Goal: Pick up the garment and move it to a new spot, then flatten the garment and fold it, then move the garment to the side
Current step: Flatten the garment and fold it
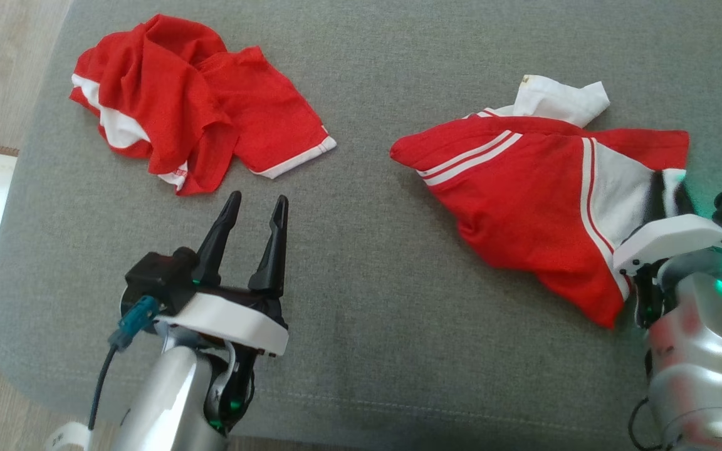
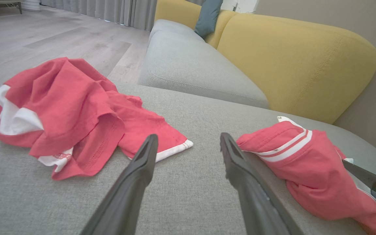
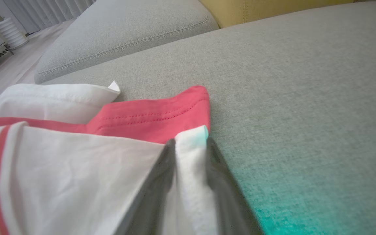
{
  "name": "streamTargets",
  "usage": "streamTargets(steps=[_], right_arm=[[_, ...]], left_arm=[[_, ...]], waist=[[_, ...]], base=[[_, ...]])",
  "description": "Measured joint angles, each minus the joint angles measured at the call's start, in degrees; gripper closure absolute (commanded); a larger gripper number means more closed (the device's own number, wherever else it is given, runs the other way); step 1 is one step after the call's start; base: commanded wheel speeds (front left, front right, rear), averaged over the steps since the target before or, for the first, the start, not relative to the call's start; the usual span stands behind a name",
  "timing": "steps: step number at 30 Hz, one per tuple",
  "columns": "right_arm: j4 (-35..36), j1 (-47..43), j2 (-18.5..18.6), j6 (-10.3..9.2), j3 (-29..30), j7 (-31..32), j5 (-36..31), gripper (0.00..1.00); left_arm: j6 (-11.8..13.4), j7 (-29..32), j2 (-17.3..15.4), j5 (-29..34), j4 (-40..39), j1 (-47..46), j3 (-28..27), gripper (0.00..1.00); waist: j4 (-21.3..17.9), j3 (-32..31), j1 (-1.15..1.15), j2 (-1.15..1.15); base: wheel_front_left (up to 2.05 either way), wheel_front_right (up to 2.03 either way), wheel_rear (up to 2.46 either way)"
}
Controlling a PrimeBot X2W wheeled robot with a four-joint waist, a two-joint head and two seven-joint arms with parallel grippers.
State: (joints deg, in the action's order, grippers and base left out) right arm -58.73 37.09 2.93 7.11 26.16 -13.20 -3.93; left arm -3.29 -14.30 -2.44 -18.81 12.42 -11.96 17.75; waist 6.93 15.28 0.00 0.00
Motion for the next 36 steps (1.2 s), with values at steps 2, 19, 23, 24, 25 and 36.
streamTargets(steps=[2,19,23,24,25,36], right_arm=[[-0.37,0.15,-0.01,0.0,-0.01,-0.15,-0.71,1.0],[11.13,-2.08,-0.15,0.0,7.78,-1.16,0.05,1.0],[13.77,-6.58,-0.16,0.0,9.76,-1.18,3.1,1.0],[13.85,-7.89,-0.16,0.0,9.73,-1.18,4.05,1.0],[13.77,-9.16,-0.16,0.0,9.37,-1.18,4.91,1.0],[11.47,-16.32,-0.36,0.0,0.68,-1.16,9.77,0.0]], left_arm=[[0.01,0.0,0.0,0.0,0.26,-0.01,0.0,0.0],[0.77,0.0,0.0,-0.32,0.87,0.15,-0.03,0.0],[0.78,0.0,-0.01,-0.58,0.85,1.01,-0.03,0.0],[0.87,0.0,-0.01,-0.62,0.82,1.4,-0.04,0.0],[1.16,0.0,-0.01,-0.85,0.81,1.76,-0.07,0.0],[1.47,0.0,-0.02,-1.19,0.4,3.1,-0.19,0.0]], waist=[[-0.08,-0.06,0.0,0.0],[-1.67,-4.52,0.0,0.0],[-2.01,-5.86,0.0,0.0],[-2.1,-6.2,0.0,0.0],[-2.22,-6.52,0.0,0.0],[-4.03,-8.48,0.0,0.0]], base=[[0.0,0.0,0.0],[0.0,0.0,0.0],[0.0,0.0,0.0],[0.0,0.0,0.0],[0.0,0.0,0.0],[0.0,0.0,0.0]])
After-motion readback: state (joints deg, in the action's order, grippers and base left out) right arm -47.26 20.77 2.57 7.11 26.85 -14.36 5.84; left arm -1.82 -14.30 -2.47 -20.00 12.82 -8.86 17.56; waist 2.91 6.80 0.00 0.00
